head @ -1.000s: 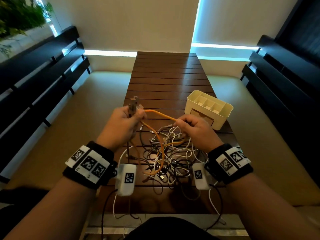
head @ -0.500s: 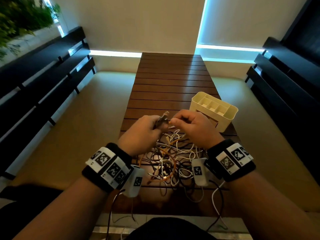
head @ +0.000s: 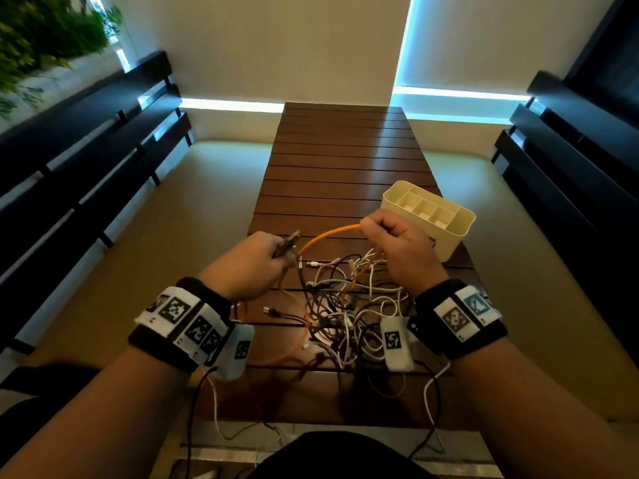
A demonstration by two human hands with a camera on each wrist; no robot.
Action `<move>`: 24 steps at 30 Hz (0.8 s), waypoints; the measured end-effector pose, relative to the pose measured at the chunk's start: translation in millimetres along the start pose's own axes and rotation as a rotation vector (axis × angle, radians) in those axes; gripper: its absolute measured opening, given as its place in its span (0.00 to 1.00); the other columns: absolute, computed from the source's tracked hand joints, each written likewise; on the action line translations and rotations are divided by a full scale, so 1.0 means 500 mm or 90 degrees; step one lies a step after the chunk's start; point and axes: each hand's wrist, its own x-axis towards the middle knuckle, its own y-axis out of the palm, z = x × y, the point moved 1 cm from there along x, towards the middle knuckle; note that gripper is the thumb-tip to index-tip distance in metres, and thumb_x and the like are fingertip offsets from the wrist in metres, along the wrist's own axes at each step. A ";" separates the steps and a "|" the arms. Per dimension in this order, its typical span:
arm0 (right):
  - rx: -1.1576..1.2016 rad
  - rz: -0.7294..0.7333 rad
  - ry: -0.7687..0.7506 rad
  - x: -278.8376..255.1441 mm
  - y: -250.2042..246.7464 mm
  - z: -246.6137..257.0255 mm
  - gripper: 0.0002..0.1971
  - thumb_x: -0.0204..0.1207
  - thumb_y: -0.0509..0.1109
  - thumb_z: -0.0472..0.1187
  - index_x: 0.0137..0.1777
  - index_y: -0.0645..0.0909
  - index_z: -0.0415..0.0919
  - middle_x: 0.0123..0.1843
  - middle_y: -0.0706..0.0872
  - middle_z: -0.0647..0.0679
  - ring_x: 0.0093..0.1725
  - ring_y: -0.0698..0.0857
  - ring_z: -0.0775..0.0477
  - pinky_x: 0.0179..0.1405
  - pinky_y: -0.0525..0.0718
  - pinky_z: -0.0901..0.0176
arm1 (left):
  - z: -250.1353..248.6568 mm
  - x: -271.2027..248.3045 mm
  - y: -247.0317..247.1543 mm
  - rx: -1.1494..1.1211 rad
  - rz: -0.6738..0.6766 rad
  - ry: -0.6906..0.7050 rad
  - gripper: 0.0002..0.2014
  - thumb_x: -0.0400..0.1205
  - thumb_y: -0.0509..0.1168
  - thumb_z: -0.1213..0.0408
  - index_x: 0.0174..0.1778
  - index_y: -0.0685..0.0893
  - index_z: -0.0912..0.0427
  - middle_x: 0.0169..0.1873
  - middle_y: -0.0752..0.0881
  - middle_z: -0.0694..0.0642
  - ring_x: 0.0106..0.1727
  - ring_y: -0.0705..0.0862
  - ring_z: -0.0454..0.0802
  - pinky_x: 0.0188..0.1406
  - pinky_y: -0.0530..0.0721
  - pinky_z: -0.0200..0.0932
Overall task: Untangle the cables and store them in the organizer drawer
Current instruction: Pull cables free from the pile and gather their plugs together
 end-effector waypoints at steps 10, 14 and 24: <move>-0.128 0.089 -0.107 0.013 0.031 0.040 0.05 0.84 0.68 0.41 0.46 0.83 0.49 0.37 0.81 0.57 0.36 0.78 0.61 0.36 0.75 0.74 | -0.067 0.007 0.024 -0.095 -0.071 0.138 0.13 0.88 0.63 0.60 0.36 0.78 0.52 0.28 0.76 0.49 0.28 0.70 0.42 0.31 0.69 0.46; -0.082 0.111 -0.068 0.004 0.028 0.038 0.09 0.87 0.62 0.45 0.47 0.82 0.54 0.35 0.80 0.56 0.33 0.77 0.61 0.34 0.75 0.71 | -0.073 0.003 0.022 -0.157 -0.158 0.179 0.12 0.88 0.62 0.61 0.38 0.80 0.56 0.28 0.76 0.50 0.26 0.71 0.39 0.27 0.68 0.32; 0.021 0.055 0.106 0.000 0.028 -0.028 0.15 0.89 0.56 0.51 0.45 0.82 0.51 0.40 0.82 0.48 0.40 0.81 0.49 0.44 0.82 0.45 | -0.020 0.007 -0.033 -0.075 -0.070 -0.045 0.15 0.88 0.61 0.54 0.42 0.87 0.57 0.30 0.82 0.51 0.25 0.76 0.42 0.28 0.73 0.44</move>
